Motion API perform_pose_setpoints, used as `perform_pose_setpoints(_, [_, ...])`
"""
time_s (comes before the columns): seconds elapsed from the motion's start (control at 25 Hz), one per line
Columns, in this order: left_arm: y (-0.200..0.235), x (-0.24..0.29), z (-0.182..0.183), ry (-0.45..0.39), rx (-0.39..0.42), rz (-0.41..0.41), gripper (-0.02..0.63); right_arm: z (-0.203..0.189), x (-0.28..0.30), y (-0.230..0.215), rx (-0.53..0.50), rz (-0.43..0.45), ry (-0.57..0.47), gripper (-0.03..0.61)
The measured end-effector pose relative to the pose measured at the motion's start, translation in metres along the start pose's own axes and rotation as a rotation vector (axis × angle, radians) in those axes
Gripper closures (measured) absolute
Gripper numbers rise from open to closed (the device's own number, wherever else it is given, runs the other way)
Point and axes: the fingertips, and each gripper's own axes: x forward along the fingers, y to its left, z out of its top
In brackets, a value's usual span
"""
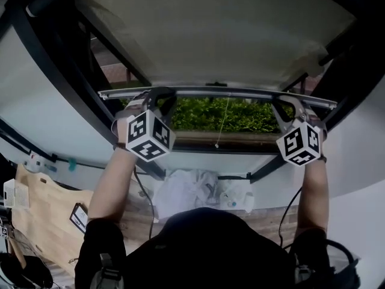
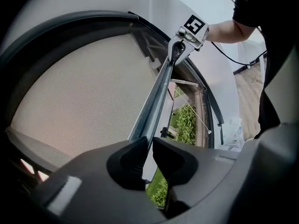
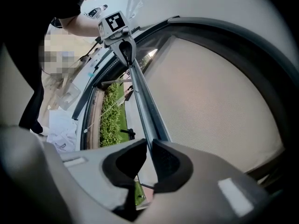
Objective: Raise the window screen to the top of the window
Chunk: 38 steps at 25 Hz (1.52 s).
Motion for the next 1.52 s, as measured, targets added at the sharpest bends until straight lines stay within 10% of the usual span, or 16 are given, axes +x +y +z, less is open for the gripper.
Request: perform_pose_setpoints(1.52, [0.083,-0.044,0.051,-0.021,0.105,0.128,0.572,0.045,-0.041,-0.087,-0.06,-0.079,-0.053,0.54])
